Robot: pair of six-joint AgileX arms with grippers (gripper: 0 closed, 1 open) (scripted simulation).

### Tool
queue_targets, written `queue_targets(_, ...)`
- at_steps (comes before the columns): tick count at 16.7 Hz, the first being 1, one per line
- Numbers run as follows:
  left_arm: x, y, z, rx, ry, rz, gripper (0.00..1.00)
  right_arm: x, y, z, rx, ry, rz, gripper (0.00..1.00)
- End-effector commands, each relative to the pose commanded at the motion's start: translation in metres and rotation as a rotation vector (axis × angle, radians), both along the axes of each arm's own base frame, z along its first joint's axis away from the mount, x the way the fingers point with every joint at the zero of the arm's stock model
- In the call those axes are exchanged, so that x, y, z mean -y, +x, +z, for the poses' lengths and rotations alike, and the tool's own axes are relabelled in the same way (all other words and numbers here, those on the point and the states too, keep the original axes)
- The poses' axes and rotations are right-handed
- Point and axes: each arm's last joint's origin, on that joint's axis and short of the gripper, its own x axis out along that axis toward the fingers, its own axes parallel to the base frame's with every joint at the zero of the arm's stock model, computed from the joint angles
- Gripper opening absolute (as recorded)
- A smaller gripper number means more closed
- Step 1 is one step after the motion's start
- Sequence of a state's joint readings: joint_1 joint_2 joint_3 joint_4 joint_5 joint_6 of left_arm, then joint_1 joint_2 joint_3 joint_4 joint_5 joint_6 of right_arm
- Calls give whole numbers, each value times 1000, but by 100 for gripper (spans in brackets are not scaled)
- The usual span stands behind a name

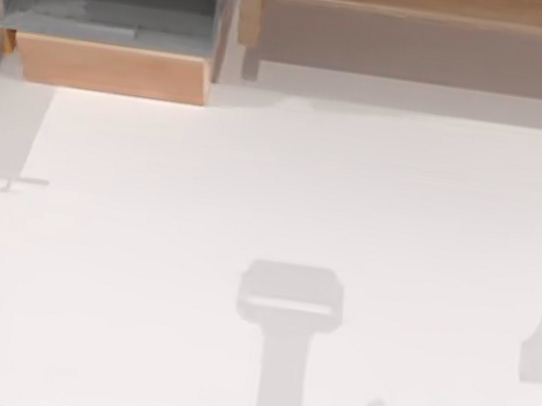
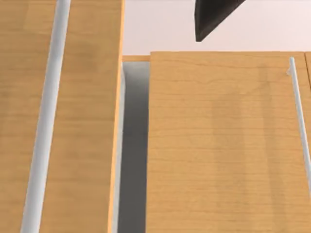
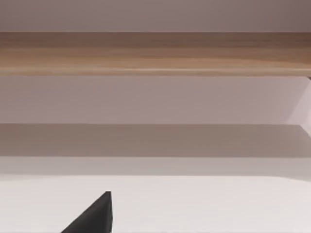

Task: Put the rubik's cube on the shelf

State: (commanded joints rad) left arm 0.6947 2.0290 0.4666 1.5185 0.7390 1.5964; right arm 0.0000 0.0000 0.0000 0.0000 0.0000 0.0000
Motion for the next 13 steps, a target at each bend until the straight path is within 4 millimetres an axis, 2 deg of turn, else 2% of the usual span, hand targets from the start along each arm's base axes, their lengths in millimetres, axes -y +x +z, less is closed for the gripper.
queue_targets(5,0,-13,0,0,0,0,100,0,0,0,0,0,0,100)
queue_targets(9,0,-12,-1,-3,-3,-3,100,0,0,0,0,0,0,100)
queue_targets(13,-16,-12,0,-10,-6,74,100,0,0,0,0,0,0,100)
